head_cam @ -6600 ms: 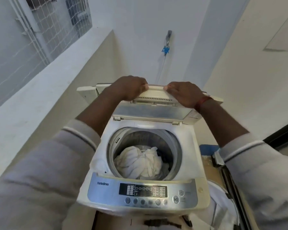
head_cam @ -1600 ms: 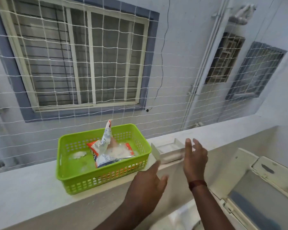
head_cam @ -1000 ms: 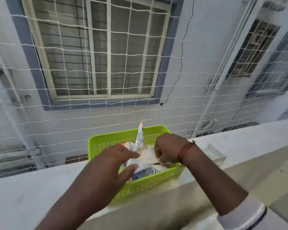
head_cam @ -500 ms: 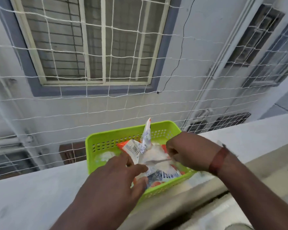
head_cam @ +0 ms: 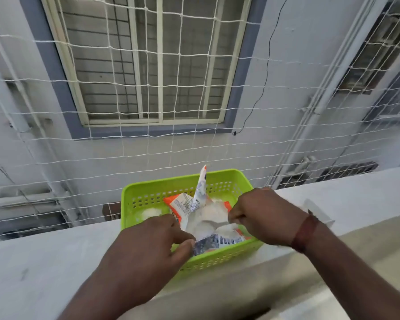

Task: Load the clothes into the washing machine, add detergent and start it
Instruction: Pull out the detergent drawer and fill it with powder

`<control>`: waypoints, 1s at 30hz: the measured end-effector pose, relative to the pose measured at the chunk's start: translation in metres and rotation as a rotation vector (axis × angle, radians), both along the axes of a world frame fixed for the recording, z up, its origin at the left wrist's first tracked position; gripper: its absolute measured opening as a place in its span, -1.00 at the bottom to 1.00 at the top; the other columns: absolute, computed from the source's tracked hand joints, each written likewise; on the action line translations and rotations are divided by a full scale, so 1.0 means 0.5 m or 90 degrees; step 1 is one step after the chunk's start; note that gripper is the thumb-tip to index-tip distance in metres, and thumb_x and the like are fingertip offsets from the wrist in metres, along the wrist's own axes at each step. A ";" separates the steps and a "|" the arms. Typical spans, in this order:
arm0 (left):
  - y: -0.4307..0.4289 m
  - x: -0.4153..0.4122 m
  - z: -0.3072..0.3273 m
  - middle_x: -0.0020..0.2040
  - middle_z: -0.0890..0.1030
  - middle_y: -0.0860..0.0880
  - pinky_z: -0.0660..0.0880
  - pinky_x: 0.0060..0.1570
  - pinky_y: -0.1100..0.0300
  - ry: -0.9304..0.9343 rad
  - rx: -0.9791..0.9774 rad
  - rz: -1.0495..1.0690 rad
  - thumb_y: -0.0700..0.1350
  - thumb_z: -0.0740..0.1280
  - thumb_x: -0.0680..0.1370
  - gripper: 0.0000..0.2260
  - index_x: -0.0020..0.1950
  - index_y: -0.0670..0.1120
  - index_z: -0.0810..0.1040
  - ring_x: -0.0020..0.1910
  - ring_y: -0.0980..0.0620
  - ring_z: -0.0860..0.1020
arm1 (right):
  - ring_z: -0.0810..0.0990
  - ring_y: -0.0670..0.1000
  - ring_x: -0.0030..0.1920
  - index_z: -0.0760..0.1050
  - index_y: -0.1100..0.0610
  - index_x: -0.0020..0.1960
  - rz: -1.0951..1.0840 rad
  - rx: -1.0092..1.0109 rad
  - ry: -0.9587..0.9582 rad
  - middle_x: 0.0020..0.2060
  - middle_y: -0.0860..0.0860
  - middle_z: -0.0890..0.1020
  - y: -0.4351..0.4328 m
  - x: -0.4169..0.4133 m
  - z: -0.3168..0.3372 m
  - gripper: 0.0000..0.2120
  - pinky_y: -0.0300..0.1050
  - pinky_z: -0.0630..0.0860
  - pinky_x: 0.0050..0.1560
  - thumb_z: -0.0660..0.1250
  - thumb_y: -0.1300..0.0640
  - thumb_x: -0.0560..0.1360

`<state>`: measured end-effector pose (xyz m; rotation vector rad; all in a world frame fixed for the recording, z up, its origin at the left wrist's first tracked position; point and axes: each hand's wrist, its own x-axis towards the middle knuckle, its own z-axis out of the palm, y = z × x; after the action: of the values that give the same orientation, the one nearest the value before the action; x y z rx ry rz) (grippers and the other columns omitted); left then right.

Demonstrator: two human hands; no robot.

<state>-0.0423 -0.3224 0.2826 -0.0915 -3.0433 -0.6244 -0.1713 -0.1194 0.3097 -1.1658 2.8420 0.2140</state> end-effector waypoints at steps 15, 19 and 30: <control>0.002 0.003 0.002 -0.03 0.50 0.23 0.49 -0.09 0.20 0.012 0.030 0.017 0.31 0.08 0.53 -0.79 0.05 0.41 0.46 -0.09 0.29 0.49 | 0.51 -0.17 -0.33 0.68 -0.02 -0.06 -0.123 -0.320 -0.245 -0.37 -0.15 0.61 0.098 0.007 0.047 -0.83 -0.24 0.42 -0.24 0.32 0.16 0.53; 0.005 0.004 0.005 -0.02 0.50 0.23 0.48 -0.12 0.24 0.029 0.027 0.014 0.32 0.07 0.51 -0.79 0.07 0.44 0.44 -0.05 0.32 0.47 | 0.55 -0.11 -0.28 0.69 0.03 -0.12 -0.205 -0.463 -0.275 -0.30 0.02 0.67 0.174 0.026 0.076 -0.81 -0.21 0.44 -0.21 0.34 0.25 0.52; -0.010 -0.019 -0.030 -0.06 0.51 0.38 0.54 -0.25 0.16 0.046 0.080 0.032 0.60 -0.24 0.27 -0.44 -0.05 0.54 0.46 -0.18 0.38 0.54 | 0.56 -0.25 -0.23 0.62 -0.15 -0.22 -0.428 -0.460 -0.027 -0.32 -0.24 0.64 0.361 0.060 -0.001 -0.72 -0.44 0.37 -0.25 0.33 0.19 0.54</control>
<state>-0.0517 -0.3275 0.2675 -0.0326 -2.9184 -0.7872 -0.1414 0.0613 0.3095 -0.1558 3.1346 -0.9049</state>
